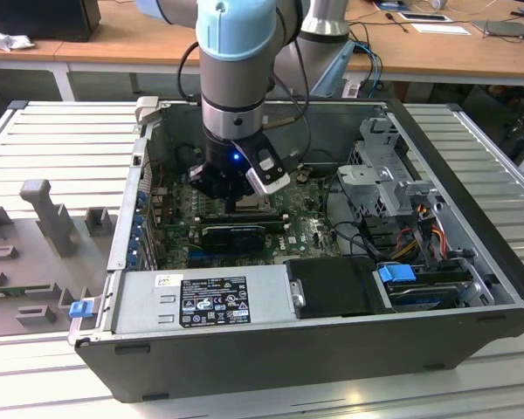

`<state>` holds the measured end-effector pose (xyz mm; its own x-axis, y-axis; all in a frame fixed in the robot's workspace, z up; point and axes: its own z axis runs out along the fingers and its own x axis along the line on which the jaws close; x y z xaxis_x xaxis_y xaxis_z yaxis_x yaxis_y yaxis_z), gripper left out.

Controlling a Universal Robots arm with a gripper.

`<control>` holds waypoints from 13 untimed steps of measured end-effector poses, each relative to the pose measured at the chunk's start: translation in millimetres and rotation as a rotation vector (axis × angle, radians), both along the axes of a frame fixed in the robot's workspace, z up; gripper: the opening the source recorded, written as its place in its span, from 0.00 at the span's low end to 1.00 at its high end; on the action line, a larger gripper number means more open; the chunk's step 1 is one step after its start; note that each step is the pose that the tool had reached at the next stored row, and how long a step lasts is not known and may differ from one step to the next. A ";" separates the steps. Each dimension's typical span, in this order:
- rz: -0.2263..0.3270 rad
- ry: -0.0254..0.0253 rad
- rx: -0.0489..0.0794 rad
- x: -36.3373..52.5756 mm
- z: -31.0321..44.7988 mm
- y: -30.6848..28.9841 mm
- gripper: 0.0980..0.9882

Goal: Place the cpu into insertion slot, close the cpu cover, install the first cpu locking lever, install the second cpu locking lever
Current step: 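Install the second cpu locking lever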

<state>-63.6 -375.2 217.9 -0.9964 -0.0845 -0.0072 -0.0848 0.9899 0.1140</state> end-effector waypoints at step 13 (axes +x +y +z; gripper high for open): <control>0.003 -0.0001 0.078 -13.2 -11.4 -7.2 0.01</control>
<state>-76.9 -382.5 206.5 -0.9961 -0.0870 -0.0140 -0.0881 0.9778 0.1903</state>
